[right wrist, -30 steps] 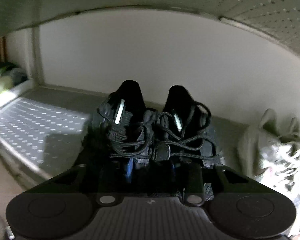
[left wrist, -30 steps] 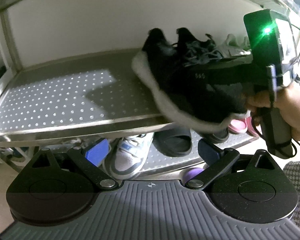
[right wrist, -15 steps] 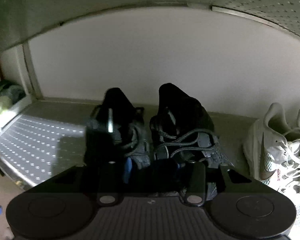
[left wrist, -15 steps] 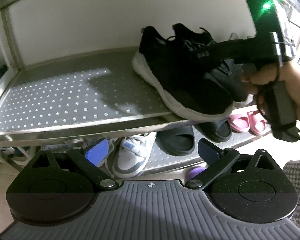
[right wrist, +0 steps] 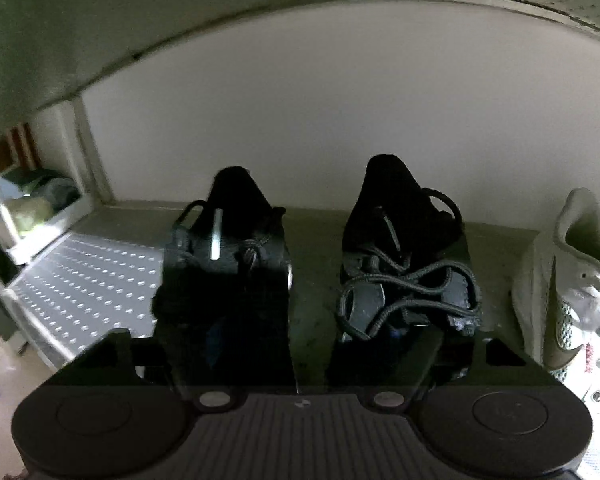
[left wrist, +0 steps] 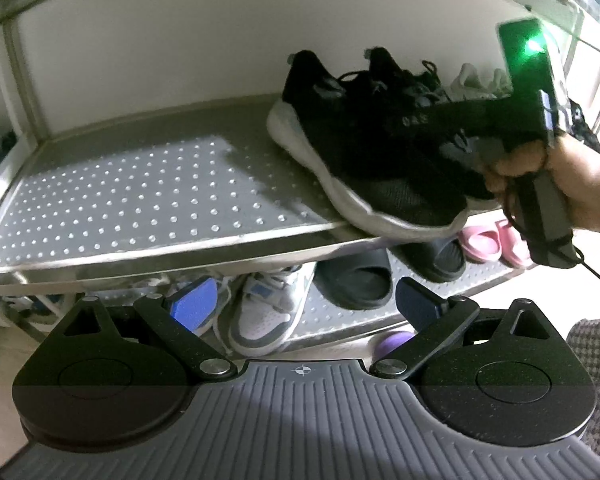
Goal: Organize scattered shoes
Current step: 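Open the right tool and pull it back from the black sneakers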
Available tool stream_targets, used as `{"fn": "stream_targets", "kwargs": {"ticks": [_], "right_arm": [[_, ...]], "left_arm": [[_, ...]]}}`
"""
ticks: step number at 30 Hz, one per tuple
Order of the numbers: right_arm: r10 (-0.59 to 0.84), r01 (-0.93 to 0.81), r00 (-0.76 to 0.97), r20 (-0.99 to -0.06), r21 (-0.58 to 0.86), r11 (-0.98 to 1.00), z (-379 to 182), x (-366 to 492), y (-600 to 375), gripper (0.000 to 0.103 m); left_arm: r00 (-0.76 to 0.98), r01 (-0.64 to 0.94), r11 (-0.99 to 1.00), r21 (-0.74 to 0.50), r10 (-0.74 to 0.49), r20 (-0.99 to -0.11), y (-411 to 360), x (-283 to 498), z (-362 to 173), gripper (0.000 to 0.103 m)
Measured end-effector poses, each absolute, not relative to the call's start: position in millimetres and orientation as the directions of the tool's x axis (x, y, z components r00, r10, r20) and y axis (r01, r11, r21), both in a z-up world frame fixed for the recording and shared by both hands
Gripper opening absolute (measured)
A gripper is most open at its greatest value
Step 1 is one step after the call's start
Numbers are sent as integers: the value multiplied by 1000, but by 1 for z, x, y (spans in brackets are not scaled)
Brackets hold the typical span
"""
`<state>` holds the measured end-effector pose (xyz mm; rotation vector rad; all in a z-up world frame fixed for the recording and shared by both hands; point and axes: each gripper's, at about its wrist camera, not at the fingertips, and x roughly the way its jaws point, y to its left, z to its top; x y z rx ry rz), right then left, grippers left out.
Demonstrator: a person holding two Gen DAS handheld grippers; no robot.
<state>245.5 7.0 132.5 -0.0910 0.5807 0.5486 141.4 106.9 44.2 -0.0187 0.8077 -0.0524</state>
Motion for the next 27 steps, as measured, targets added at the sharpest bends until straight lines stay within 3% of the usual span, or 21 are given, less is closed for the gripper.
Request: {"fn": "stream_targets", "kwargs": {"ticks": [6, 19, 22, 24, 27], "right_arm": [[320, -457, 814, -485, -194, 868, 124, 220, 49, 26], [25, -120, 916, -400, -213, 970, 122, 247, 37, 24], [54, -129, 902, -429, -147, 981, 122, 252, 36, 38], [98, -151, 886, -453, -83, 985, 124, 256, 33, 55], [163, -193, 859, -486, -12, 981, 135, 256, 8, 64]], "left_arm": [[690, 32, 998, -49, -57, -722, 106, 141, 45, 99], [681, 39, 999, -37, -54, -730, 112, 136, 44, 99], [668, 48, 998, -45, -66, -741, 112, 136, 42, 99], [658, 59, 997, -46, -73, -750, 109, 135, 40, 99], [647, 79, 996, -39, -81, -758, 105, 133, 38, 99]]}}
